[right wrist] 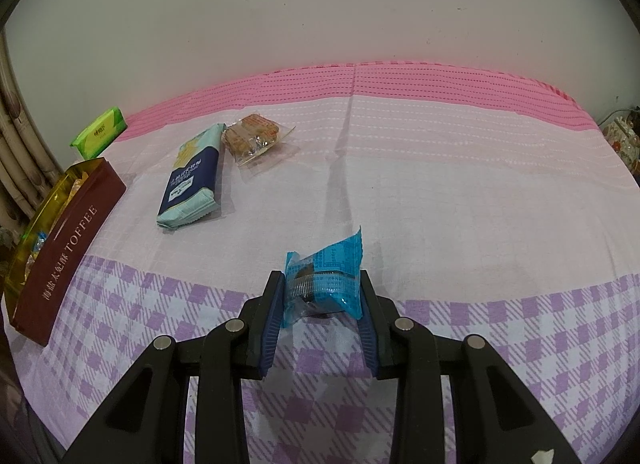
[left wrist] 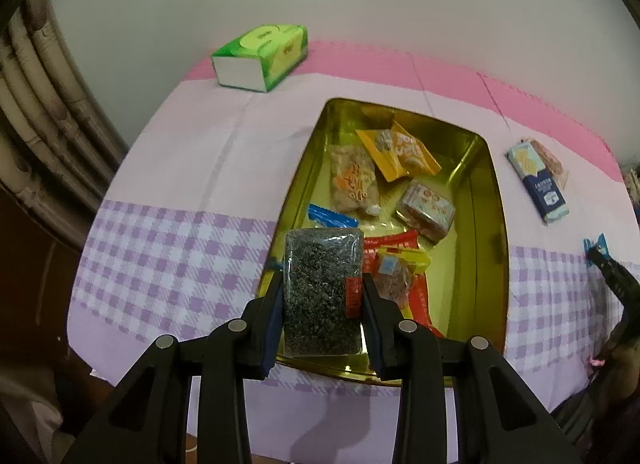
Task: Organize snacks
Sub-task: 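Carry the seaweed block into the gold tin and open the left tool, then lower the blue-wrapped candy into the gold tin and open the right tool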
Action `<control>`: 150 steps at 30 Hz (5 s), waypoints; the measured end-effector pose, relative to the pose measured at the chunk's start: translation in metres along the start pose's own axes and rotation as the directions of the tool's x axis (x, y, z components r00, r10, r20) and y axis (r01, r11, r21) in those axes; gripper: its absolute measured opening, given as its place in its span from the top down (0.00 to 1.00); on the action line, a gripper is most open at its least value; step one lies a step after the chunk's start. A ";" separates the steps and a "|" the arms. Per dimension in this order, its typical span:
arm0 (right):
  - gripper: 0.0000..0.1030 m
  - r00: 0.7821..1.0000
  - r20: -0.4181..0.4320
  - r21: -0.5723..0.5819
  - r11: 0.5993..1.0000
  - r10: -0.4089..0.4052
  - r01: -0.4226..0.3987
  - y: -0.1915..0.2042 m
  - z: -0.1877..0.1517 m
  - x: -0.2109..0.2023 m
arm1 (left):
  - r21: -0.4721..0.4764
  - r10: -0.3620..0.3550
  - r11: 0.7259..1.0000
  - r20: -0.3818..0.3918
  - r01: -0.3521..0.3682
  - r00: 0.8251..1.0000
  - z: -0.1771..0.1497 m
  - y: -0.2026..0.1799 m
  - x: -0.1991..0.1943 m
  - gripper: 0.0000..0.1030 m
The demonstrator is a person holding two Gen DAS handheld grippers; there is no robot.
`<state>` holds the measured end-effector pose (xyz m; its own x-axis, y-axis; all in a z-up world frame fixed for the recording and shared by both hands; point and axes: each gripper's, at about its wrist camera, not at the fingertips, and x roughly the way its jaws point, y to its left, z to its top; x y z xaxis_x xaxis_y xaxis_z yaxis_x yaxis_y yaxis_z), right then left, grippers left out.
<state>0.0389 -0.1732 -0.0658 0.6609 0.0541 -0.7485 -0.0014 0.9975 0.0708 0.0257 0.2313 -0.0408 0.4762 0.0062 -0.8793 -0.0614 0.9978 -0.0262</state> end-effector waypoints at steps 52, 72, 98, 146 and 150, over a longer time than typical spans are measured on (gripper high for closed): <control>0.69 1.000 -0.004 -0.009 1.000 0.005 -0.005 0.001 -0.001 0.000 | 0.085 0.128 0.988 -0.017 -0.126 0.992 -0.005 -0.017 0.016 0.64; 0.69 0.997 0.023 -0.030 0.997 0.078 -0.078 0.033 -0.008 -0.036 | 0.071 0.156 0.985 0.041 -0.158 0.987 0.000 -0.018 0.004 0.64; 0.69 0.942 0.032 -0.287 0.906 0.333 -0.310 0.204 0.036 -0.076 | -0.021 0.167 0.986 0.047 -0.167 0.985 0.006 -0.002 -0.004 0.64; 0.63 0.947 -0.075 -0.344 0.884 0.311 -0.317 0.281 0.079 0.031 | 0.011 0.168 0.985 0.069 -0.169 0.983 0.005 -0.012 -0.008 0.50; 0.55 0.940 -0.052 -0.337 0.880 0.337 -0.334 0.277 0.073 0.017 | 0.017 0.171 0.985 0.067 -0.172 0.983 0.004 -0.013 -0.007 0.50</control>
<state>0.1048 0.1003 -0.0106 0.5818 0.3891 -0.7142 -0.4746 0.8756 0.0904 0.0268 0.2183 -0.0319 0.5165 0.1811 -0.8369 -0.1276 0.9827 0.1339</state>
